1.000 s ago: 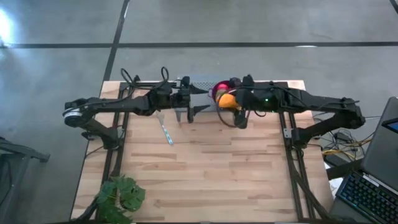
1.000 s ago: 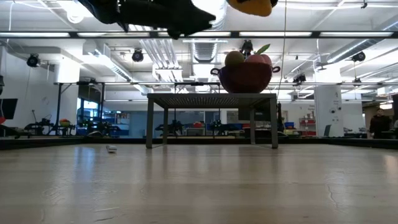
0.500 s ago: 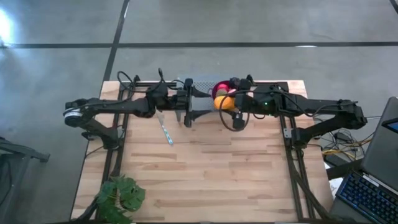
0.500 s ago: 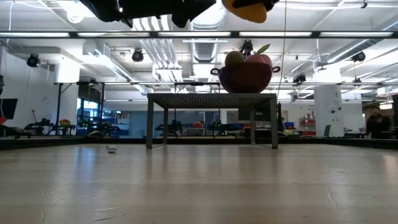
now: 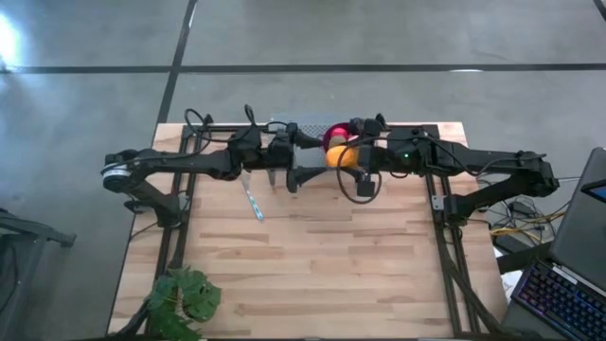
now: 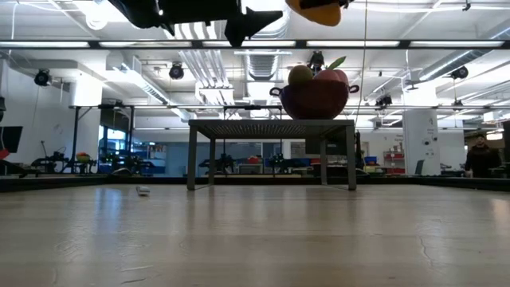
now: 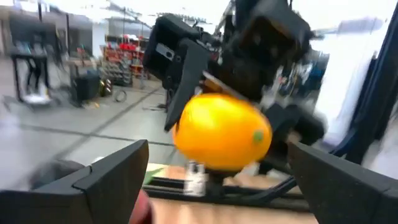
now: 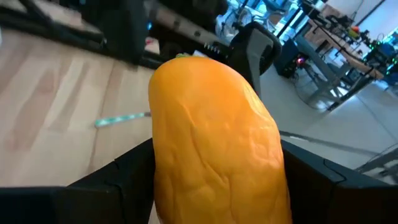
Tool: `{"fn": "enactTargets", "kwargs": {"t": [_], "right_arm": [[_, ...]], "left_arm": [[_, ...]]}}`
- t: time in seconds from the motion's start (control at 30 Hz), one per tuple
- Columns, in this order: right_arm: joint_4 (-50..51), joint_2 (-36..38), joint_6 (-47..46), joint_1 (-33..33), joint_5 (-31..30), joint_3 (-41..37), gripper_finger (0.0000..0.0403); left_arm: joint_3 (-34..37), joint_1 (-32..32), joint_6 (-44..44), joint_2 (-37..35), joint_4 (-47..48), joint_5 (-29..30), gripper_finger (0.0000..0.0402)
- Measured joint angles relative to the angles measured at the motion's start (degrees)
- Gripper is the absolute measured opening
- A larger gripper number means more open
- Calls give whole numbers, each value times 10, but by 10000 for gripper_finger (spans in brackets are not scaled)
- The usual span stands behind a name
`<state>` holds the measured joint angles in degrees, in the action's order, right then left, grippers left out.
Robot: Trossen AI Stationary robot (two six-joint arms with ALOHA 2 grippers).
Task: Pick & Place Fruit
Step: Put the mango into the purple bowl on the shelf
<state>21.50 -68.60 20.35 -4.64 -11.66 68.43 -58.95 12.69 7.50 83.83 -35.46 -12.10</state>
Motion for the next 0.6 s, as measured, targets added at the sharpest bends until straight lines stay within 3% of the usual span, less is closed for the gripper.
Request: {"fn": "enactTargets", "kwargs": {"t": [0.13,0.33,0.6], "right_arm": [[6,0,34,1,-2,-4,249],[-2,-1,68,4,-9,-11,235],[-11,-3,75,7,-35,-17,257]], "left_arm": [[-5,0,90,-4,-1,0,388],[-16,0,150,2,2,13,388],[-22,-5,193,20,6,28,388]]}}
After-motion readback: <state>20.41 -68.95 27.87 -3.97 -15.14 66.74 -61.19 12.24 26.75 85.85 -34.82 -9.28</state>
